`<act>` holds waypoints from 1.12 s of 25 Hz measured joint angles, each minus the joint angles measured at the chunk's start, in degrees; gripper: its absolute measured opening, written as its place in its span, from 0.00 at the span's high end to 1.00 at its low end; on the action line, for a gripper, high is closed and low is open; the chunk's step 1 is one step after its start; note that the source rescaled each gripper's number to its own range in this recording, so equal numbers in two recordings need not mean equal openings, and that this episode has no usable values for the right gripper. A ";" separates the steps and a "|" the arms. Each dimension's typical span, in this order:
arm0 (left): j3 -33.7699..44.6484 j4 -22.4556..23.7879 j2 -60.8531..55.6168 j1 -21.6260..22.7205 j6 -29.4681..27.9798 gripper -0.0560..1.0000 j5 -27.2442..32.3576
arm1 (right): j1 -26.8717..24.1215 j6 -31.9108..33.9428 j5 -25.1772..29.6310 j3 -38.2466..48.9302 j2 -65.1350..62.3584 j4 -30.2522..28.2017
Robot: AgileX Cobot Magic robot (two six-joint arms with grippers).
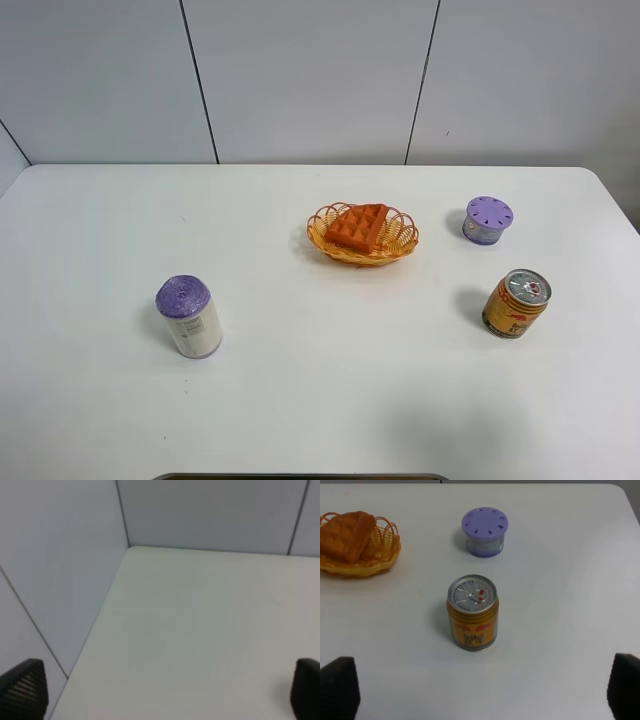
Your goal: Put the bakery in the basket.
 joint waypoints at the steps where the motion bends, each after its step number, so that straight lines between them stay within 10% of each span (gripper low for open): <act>1: 1.02 -0.79 -0.79 1.05 0.00 0.02 -0.47 | 0.00 0.00 0.00 0.00 0.00 0.00; 28: 22.90 -9.86 -10.87 7.12 0.04 0.02 -7.34 | 0.00 0.00 0.00 0.00 0.00 0.00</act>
